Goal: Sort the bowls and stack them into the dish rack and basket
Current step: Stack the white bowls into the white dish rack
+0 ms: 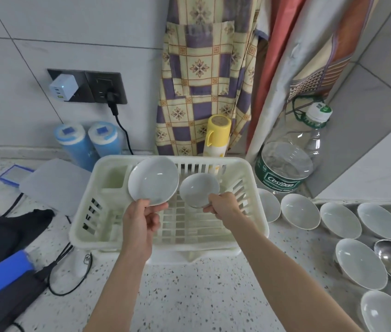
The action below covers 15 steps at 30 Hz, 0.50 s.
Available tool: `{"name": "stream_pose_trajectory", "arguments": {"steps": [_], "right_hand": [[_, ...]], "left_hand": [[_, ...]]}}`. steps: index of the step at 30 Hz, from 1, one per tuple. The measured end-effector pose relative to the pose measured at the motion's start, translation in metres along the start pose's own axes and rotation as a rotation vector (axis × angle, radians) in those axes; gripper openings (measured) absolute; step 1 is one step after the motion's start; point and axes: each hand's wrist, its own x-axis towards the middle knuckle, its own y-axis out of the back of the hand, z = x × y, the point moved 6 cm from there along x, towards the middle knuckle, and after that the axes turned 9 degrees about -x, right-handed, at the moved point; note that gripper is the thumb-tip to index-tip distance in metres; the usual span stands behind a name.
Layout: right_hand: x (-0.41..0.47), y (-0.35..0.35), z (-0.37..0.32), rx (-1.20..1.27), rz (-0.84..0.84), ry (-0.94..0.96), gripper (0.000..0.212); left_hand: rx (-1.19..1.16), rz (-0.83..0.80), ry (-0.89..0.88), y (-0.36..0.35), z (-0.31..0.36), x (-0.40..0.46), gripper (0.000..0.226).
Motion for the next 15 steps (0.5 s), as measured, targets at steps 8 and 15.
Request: {"name": "stream_pose_trajectory", "arguments": {"steps": [8,15], "right_hand": [[0.016,-0.013,0.006,0.082,-0.143,-0.096,0.044],[0.023,-0.018,0.005,0.081,-0.156,-0.128,0.049]], "left_hand": [[0.003,0.021,0.032,0.009,-0.005,0.007,0.026],[-0.028,0.032,0.052,0.010,-0.007,0.010,0.025]]}}
